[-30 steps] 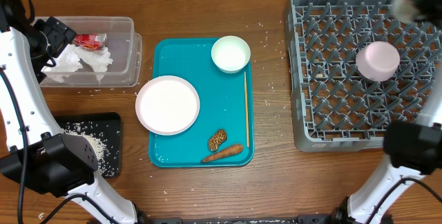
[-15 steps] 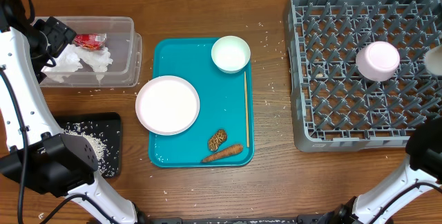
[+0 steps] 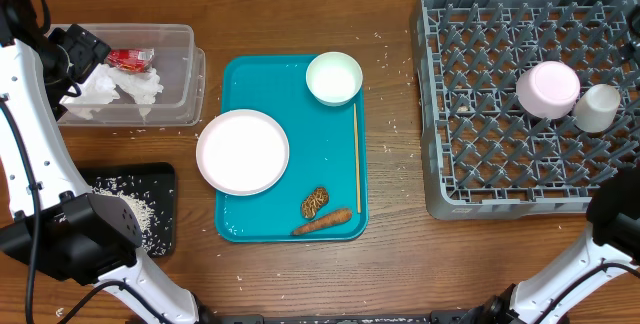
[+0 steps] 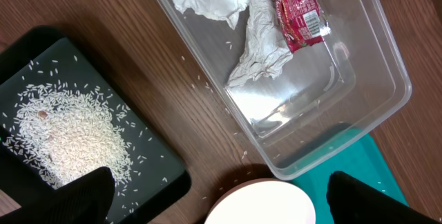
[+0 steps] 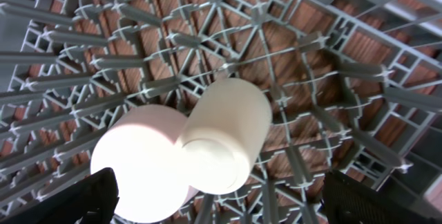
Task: Sort waste into correct bins and load items into the dishwasher
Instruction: 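Carry the cup to the rack and place it beside the bowl, then open the right gripper and withdraw it from the cup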
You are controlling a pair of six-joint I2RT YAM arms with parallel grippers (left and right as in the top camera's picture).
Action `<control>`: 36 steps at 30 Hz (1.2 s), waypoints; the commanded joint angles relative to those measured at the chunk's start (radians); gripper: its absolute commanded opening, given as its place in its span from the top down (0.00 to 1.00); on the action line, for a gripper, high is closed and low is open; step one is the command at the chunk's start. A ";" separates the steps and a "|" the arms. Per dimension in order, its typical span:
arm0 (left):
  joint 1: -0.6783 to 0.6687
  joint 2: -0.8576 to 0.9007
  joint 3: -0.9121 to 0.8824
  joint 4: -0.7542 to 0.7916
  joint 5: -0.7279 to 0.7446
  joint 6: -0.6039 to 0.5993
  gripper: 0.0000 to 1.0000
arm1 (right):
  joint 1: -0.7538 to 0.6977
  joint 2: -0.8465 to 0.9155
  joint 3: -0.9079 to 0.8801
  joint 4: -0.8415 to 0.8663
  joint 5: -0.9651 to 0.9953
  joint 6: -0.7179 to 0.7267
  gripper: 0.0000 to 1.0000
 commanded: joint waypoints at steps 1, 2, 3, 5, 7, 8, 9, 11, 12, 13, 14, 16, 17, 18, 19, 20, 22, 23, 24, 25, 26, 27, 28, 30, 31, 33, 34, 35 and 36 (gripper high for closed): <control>0.000 -0.004 0.013 0.002 0.004 -0.016 0.00 | 0.030 -0.092 0.027 0.006 -0.023 0.001 0.04; 0.000 -0.004 0.013 0.002 0.004 -0.016 0.00 | 0.040 -0.106 0.027 0.007 -0.036 0.001 0.04; 0.000 -0.004 0.013 0.002 0.004 -0.016 0.00 | 0.051 -0.119 0.027 0.009 -0.051 0.001 0.04; 0.000 -0.004 0.013 0.001 0.004 -0.016 0.00 | 0.085 -0.144 0.027 0.015 -0.085 0.001 0.04; 0.000 -0.004 0.013 0.001 0.004 -0.016 0.00 | 0.129 -0.163 0.027 0.022 -0.097 0.000 0.04; 0.000 -0.004 0.013 0.001 0.004 -0.016 0.00 | 0.152 -0.167 0.027 0.027 -0.093 -0.004 0.04; 0.000 -0.004 0.013 0.001 0.004 -0.016 0.00 | 0.173 -0.171 0.027 0.032 -0.079 -0.008 0.03; 0.000 -0.004 0.013 0.001 0.004 -0.016 0.00 | 0.213 -0.169 0.026 0.051 -0.001 -0.006 0.00; 0.000 -0.004 0.013 0.001 0.004 -0.016 0.00 | 0.227 -0.164 0.024 0.064 0.045 -0.006 0.00; 0.000 -0.004 0.013 0.002 0.004 -0.016 0.00 | 0.237 -0.159 0.019 0.079 0.089 -0.005 0.02; 0.000 -0.004 0.013 0.001 0.004 -0.016 0.00 | 0.243 -0.153 0.014 0.090 0.114 -0.005 0.10; 0.000 -0.004 0.013 0.001 0.004 -0.016 0.00 | 0.242 -0.137 -0.006 0.101 0.137 -0.002 0.52; 0.000 -0.004 0.013 0.002 0.005 -0.016 0.00 | 0.235 -0.128 -0.017 0.100 0.137 -0.002 0.72; 0.000 -0.004 0.013 0.002 0.004 -0.016 0.00 | 0.227 -0.117 -0.025 0.097 0.137 0.001 0.85; 0.000 -0.004 0.013 0.002 0.004 -0.016 0.00 | 0.212 -0.100 -0.035 0.089 0.137 0.006 0.92; 0.000 -0.004 0.013 0.001 0.004 -0.016 0.00 | 0.196 -0.079 -0.043 0.076 0.137 0.023 0.95; 0.000 -0.004 0.013 0.002 0.004 -0.016 0.00 | 0.177 -0.058 -0.053 0.066 0.135 0.035 0.95; 0.000 -0.004 0.013 0.002 0.004 -0.016 0.00 | 0.165 -0.045 -0.058 0.062 0.133 0.035 0.95; 0.000 -0.004 0.013 0.002 0.004 -0.016 0.00 | 0.154 -0.034 -0.063 0.058 0.132 0.035 0.95; 0.000 -0.004 0.013 0.002 0.004 -0.016 0.00 | 0.146 -0.026 -0.066 0.057 0.133 0.035 0.95; 0.000 -0.004 0.013 0.001 0.004 -0.016 0.00 | 0.137 -0.016 -0.067 0.054 0.132 0.035 0.96; 0.000 -0.004 0.013 0.002 0.004 -0.016 0.00 | 0.129 -0.006 -0.067 0.051 0.132 0.034 0.96; 0.000 -0.004 0.013 0.002 0.004 -0.016 0.00 | 0.117 0.000 -0.068 0.051 0.132 0.031 0.96; 0.000 -0.004 0.013 0.002 0.004 -0.016 0.00 | 0.106 0.003 -0.072 0.055 0.132 0.027 0.96; 0.000 -0.004 0.013 0.002 0.004 -0.016 0.00 | 0.102 0.003 -0.079 0.056 0.129 0.027 0.95; 0.000 -0.004 0.013 0.002 0.004 -0.016 0.00 | 0.096 0.006 -0.093 0.055 0.121 0.027 0.96; 0.000 -0.004 0.013 0.002 0.004 -0.016 0.00 | 0.095 0.007 -0.100 0.056 0.121 0.027 0.96; 0.000 -0.004 0.013 0.001 0.004 -0.016 0.00 | 0.095 0.010 -0.113 0.059 0.122 0.026 0.96; 0.000 -0.004 0.013 0.001 0.004 -0.016 0.00 | 0.095 0.010 -0.127 0.065 0.122 0.026 0.96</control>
